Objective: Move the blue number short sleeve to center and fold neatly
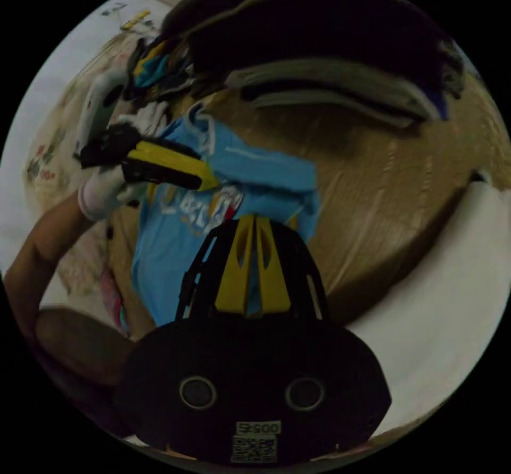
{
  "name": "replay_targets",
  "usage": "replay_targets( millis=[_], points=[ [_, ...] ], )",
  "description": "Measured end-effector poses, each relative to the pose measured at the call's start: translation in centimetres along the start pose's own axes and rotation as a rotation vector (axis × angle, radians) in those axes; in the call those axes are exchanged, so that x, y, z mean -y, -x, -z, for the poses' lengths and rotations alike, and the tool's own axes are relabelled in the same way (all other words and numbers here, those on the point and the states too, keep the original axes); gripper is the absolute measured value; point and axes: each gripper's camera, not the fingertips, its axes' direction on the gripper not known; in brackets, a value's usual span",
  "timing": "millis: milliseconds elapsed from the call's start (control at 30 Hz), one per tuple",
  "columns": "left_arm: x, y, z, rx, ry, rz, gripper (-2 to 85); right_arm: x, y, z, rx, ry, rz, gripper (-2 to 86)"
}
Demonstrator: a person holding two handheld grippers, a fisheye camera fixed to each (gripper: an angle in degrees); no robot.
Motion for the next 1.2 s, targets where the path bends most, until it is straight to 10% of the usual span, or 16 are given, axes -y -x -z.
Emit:
replay_targets(
  millis=[267, 667, 1200],
  points=[
    [-0.2, 4.0, 7.6, 0.087, -0.574, 0.115, -0.7, 3.5, 1.0, 8.4, -0.059, -0.238, -0.192, -0.9],
    [-6.7, 1.4, 1.5, -0.229, -0.594, 0.018, 3.9, 3.7, 5.7, 9.8, -0.050, -0.094, -0.287, 5.3],
    [-2.2, 3.2, 0.7, -0.109, -0.485, -0.095, 9.9, 12.7, 7.8, 9.5, -0.166, 0.028, -0.237, 0.4]
  ],
)
